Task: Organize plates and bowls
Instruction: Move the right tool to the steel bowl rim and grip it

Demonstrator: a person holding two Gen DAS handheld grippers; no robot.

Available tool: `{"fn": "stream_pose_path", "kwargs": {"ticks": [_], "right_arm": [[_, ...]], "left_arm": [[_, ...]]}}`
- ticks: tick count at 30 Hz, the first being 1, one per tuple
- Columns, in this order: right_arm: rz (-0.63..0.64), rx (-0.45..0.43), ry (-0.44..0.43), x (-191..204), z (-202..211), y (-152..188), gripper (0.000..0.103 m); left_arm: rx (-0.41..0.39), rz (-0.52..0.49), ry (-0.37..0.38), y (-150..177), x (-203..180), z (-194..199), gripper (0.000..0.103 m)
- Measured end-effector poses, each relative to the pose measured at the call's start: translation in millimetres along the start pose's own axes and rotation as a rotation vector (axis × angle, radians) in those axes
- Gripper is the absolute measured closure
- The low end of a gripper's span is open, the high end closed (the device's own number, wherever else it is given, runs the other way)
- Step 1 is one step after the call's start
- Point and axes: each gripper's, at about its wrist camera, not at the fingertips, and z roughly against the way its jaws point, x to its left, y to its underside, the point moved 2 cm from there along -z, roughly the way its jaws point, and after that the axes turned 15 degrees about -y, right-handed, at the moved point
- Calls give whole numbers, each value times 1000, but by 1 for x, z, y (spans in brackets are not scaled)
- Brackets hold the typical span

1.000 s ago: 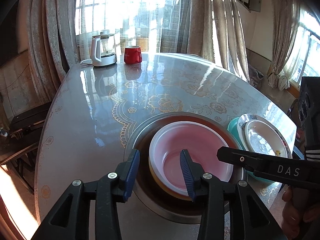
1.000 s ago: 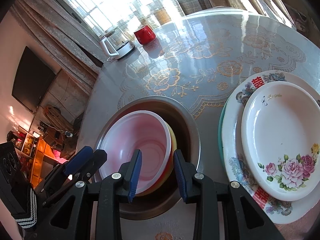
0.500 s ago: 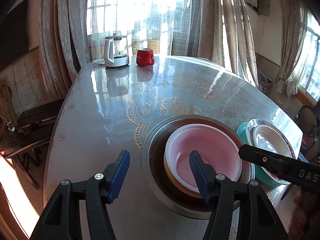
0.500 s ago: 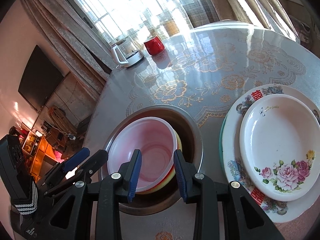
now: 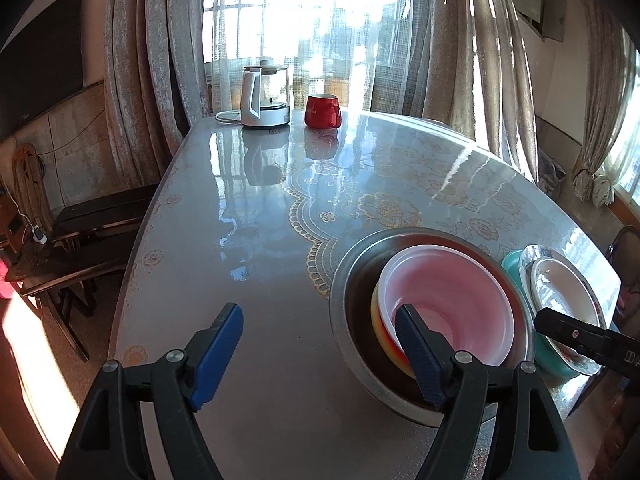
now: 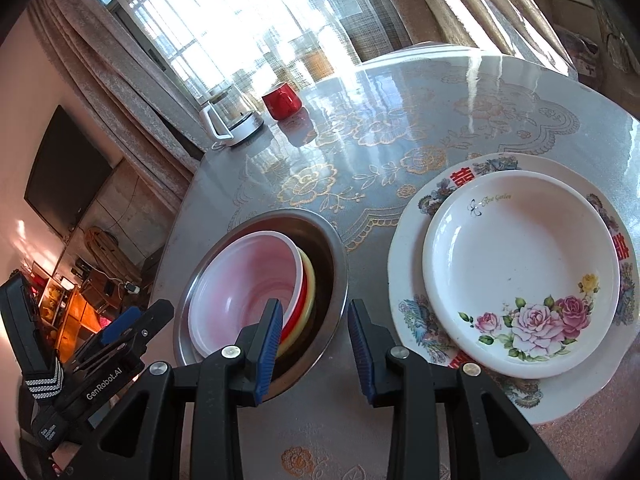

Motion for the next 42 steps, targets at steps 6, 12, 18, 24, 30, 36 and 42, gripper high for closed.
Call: {"fn": "stream_pose_path", "kwargs": {"ticks": [6, 12, 18, 24, 30, 36, 42], "right_arm": [[22, -11, 13, 3, 1, 6, 63], [0, 10, 9, -1, -4, 15, 63], [-16, 11, 8, -2, -5, 16, 63], [-31, 3, -17, -1, -7, 18, 63], [-51, 19, -17, -2, -14, 22, 63], [-80, 9, -7, -6, -13, 23, 63], [-96, 18, 1, -9, -16, 25, 63]], "left_arm": [[18, 2, -17, 5, 7, -5, 23], [44, 18, -18, 8, 13, -10, 23], [63, 25, -12, 9, 14, -14, 23], [81, 22, -8, 12, 10, -16, 23], [90, 26, -1, 14, 10, -18, 23], [100, 35, 11, 14, 11, -20, 23], [102, 34, 20, 15, 10, -20, 23]]}}
